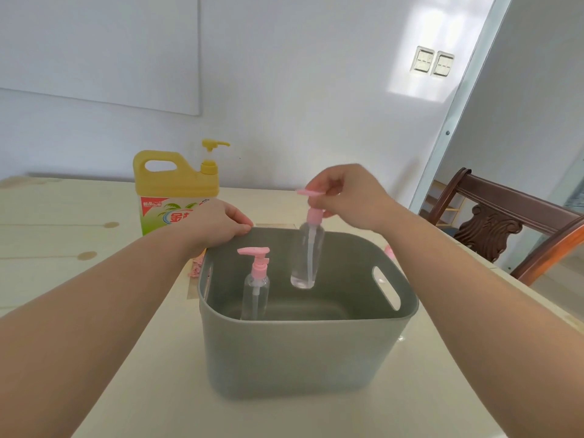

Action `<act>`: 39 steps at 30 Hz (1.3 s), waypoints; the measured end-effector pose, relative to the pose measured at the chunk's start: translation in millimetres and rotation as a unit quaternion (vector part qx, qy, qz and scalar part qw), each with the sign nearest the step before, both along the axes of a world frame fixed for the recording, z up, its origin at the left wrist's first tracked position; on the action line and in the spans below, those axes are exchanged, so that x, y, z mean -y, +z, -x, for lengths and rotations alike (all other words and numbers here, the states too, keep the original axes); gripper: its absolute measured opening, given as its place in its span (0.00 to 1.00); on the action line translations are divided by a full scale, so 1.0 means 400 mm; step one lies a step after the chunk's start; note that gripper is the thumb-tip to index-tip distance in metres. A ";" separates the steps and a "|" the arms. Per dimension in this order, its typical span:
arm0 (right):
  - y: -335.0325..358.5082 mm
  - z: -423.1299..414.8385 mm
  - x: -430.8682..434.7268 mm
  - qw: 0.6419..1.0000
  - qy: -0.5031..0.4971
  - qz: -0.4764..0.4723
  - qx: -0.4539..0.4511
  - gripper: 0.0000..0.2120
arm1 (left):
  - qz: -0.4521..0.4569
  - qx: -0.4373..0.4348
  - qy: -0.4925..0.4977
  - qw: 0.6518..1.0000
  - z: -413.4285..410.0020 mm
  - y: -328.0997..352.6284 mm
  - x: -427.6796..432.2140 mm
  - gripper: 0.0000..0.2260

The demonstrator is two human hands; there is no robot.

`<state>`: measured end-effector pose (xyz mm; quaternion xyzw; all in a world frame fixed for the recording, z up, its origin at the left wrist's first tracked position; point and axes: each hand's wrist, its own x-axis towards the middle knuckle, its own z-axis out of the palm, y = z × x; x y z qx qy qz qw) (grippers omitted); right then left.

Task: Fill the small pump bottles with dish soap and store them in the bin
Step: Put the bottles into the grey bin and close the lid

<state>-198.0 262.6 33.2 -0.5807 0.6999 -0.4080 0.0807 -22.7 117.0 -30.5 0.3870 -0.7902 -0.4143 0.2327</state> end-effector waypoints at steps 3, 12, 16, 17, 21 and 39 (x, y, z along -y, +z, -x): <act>-0.035 -0.009 0.008 0.995 0.038 -0.078 -0.048 0.05 | -0.003 -0.002 0.002 1.000 0.002 0.000 -0.002 0.03; -0.081 -0.055 0.022 0.970 0.068 -0.194 -0.128 0.09 | -0.005 -0.009 0.007 1.000 -0.001 -0.003 -0.008 0.02; -0.082 -0.060 0.027 0.968 0.066 -0.203 -0.133 0.05 | -0.003 -0.010 0.007 1.000 0.000 -0.003 -0.010 0.02; -0.082 -0.061 0.028 0.967 0.066 -0.205 -0.135 0.05 | -0.003 -0.011 0.006 1.000 0.000 -0.002 -0.012 0.02; -0.084 -0.057 0.029 0.967 0.074 -0.211 -0.125 0.07 | -0.001 -0.015 0.007 1.000 0.000 -0.004 -0.014 0.02; -0.037 0.250 -0.119 0.970 -0.216 -0.102 -0.030 0.05 | 0.016 -0.017 0.030 0.999 0.017 -0.008 -0.029 0.04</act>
